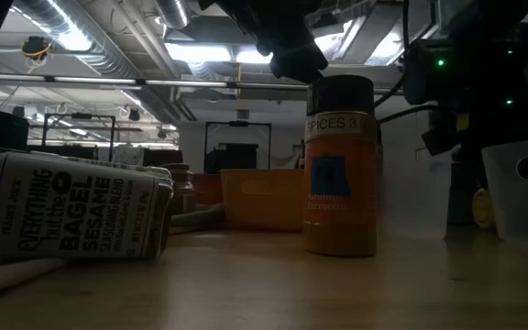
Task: Sort spices by type
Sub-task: Put the yellow seasoning bottle into the big yellow bin
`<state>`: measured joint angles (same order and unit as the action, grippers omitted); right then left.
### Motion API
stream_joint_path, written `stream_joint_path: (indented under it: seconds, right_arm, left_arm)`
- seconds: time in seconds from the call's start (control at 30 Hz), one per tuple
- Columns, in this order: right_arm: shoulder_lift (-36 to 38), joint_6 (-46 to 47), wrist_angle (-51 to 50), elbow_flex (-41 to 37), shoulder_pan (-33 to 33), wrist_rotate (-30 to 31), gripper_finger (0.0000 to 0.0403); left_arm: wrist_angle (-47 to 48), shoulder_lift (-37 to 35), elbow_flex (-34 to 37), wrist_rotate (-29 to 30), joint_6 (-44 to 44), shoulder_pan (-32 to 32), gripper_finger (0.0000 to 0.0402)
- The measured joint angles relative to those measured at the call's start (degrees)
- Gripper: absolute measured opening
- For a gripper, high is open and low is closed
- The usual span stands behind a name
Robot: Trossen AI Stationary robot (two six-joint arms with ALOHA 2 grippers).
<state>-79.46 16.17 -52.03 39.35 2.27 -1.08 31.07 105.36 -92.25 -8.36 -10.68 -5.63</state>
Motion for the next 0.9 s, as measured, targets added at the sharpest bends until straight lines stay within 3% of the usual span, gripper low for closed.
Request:
stream_joint_path:
  seconds: [0.37,0.53,0.77,0.9]
  right_arm:
    - [0.1,-1.6,-5.5,8.1,0.0,-1.0,0.0231]
    - [0.2,-3.9,-9.7,14.6,0.0,0.1,0.0217]
    - [0.2,-8.6,-12.4,25.0,0.0,6.8,0.0225]
    - [0.2,-14.1,-8.4,30.0,-0.1,13.0,0.0222]
  left_arm:
    - [0.5,-0.5,0.0,0.0,0.2,0.0,0.026]
    - [1.3,-2.9,-0.1,0.0,0.0,-0.5,0.026]
    - [2.9,-6.9,-0.2,0.1,0.3,-2.2,0.026]
    - [4.7,-8.9,-0.2,0.4,1.4,-3.5,0.026]
